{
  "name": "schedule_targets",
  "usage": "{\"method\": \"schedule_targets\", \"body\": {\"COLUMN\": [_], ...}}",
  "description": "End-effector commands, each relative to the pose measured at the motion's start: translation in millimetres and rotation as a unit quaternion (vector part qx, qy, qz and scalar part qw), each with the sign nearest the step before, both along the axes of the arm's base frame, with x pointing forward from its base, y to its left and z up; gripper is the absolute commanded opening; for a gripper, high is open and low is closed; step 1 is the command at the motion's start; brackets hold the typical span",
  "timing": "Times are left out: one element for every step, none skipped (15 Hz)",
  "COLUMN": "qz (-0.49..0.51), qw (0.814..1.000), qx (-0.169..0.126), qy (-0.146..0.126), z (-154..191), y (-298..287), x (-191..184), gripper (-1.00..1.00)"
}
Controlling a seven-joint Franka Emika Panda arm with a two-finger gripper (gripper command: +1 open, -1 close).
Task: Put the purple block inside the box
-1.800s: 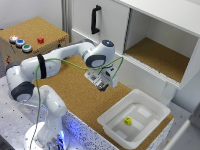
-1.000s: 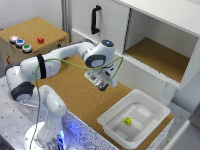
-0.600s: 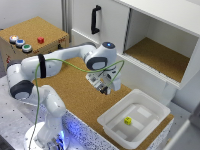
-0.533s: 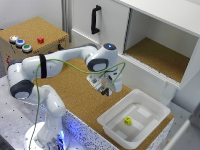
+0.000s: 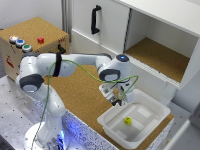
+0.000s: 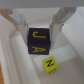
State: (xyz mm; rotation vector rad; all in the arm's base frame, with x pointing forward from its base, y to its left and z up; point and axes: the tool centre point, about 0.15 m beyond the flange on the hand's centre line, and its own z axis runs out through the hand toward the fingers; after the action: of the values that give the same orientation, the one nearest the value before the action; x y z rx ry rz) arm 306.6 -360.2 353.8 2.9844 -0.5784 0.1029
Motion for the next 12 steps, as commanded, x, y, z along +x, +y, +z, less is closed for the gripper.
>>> {"method": "schedule_targets", "body": {"qz": [-0.005,-0.005,0.002,0.011,0.016,0.019,0.026,0.031,0.038,0.04,0.04,0.041], "qw": [0.997,0.998,0.998,0.997,0.997,0.997,0.996,0.996,0.996,0.996,0.997,0.997], "qx": [0.065,0.065,0.067,0.071,0.074,0.078,0.081,0.082,0.08,0.074,0.07,0.069], "qy": [0.031,0.019,0.002,-0.006,-0.01,-0.015,-0.017,-0.013,-0.012,-0.009,-0.012,-0.012], "z": [-47.0,-51.8,-56.5,-61.0,-66.9,-72.1,-77.8,-84.9,-89.5,-93.2,-95.8,-99.0], "y": [-49.7,-51.4,-52.8,-53.5,-53.6,-56.6,-58.8,-60.3,-61.2,-63.0,-64.8,-66.2], "x": [52.4,54.7,58.5,63.5,66.7,71.9,77.0,82.8,86.7,91.7,96.8,100.7], "gripper": [-1.0,-1.0,-1.0,-1.0,-1.0,-1.0,-1.0,-1.0,-1.0,-1.0,-1.0,-1.0]}}
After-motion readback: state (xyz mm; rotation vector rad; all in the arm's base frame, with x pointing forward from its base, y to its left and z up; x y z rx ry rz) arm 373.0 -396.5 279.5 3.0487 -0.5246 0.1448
